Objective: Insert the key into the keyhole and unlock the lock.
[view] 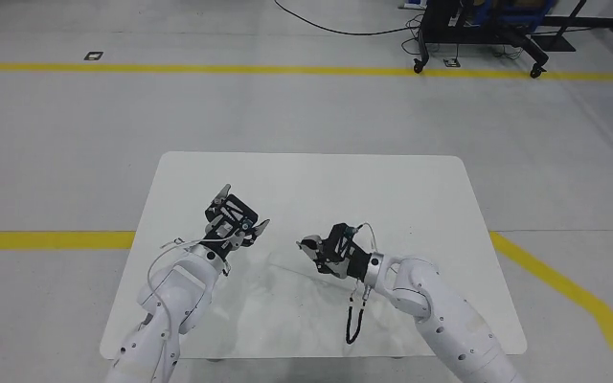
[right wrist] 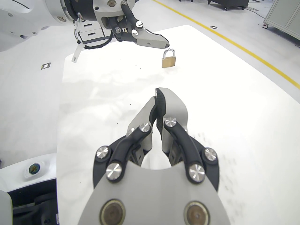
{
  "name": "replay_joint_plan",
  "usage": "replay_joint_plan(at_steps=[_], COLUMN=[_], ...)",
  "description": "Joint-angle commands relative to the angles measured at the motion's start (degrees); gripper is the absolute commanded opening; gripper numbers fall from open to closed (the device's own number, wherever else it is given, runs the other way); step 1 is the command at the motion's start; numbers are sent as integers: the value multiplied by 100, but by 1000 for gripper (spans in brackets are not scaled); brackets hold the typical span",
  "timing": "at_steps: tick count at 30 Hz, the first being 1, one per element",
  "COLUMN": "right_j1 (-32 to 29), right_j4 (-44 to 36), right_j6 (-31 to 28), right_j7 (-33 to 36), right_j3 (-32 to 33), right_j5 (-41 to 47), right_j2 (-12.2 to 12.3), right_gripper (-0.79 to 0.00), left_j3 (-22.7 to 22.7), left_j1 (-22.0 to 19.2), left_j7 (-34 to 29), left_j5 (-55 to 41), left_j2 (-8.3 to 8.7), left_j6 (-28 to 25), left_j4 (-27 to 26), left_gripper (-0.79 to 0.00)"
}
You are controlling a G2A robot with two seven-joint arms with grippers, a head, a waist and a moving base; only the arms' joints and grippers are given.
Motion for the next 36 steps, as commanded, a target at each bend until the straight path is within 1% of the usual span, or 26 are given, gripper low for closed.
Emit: replay_joint_plan(at_steps=[1, 5, 6, 7, 8, 9, 11, 12, 15, 18, 19, 20, 21, 22, 28, 30, 31, 33, 34, 35, 36], right_j1=[3, 3, 3, -25, -5, -7, 35, 80, 128, 152, 169, 165, 168, 168, 168, 168, 168, 141, 163, 209, 263], right_j4=[3, 3, 3, 73, 140, 167, 343, 417, 553, 660, 676, 673, 680, 680, 680, 680, 680, 704, 750, 830, 899], right_j6=[-3, -3, -3, 107, 288, 333, 199, 239, 104, -224, -395, -580, -623, -623, -623, -623, -623, -571, -540, -494, -455], right_j7=[-3, -3, -3, -5, 62, -3, -67, -74, -253, -296, -231, -209, -189, -189, -189, -189, -189, -207, -193, -187, -182], right_j3=[-2, -2, -2, 17, 47, 31, 38, 77, 135, 119, 90, 73, 77, 77, 77, 77, 77, 46, 11, -19, -53], right_j5=[-3, -3, -3, 137, 186, 417, 1008, 1260, 2187, 3107, 3358, 3701, 3781, 3781, 3781, 3781, 3781, 3907, 4026, 4133, 4183], right_j2=[-1, -1, -1, -7, -13, -30, -52, -62, -95, -122, -125, -130, -128, -128, -128, -128, -128, -138, -149, -163, -177], right_gripper=[-785, -785, -785, -785, -785, -785, -785, -785, -785, -785, -785, -785, -785, -785, -785, -785, -785, -785, -785, -785, -785], left_j3=[0, 1, 31, 87, 120, 111, 34, -26, -237, -403, -480, -576, -685, -747, -747, -726, -707, -713, -734, -724, -725], left_j1=[0, -3, -4, 17, 60, 75, 36, 11, -30, -34, -83, -142, -209, -258, -258, -236, -213, -197, -209, -215, -248], left_j7=[0, 1, 20, 96, 191, 224, 191, 184, 193, 83, -27, -171, -302, -432, -432, -337, -279, -316, -412, -556, -805], left_j5=[0, 57, 302, 442, 249, -10, -587, -1003, -2425, -4156, -4669, -5048, -5127, -4855, -4855, -4963, -5180, -5996, -6456, -7122, -7735], left_j2=[0, 3, 13, 16, 3, -9, -28, -40, -69, -92, -90, -84, -73, -56, -56, -63, -71, -85, -88, -95, -93], left_j6=[0, -2, -19, -20, 18, 40, -21, -56, -280, -665, -820, -858, -749, -609, -609, -607, -636, -760, -833, -939, -1047], left_j4=[0, 0, -6, -6, 35, 89, 182, 230, 318, 489, 577, 685, 724, 670, 670, 658, 669, 775, 850, 949, 1041], left_gripper=[0, 0, 0, 0, 0, 0, 0, 0, 0, 0, 0, 0, 0, 0, 0, 0, 0, 0, 0, 0, 0])
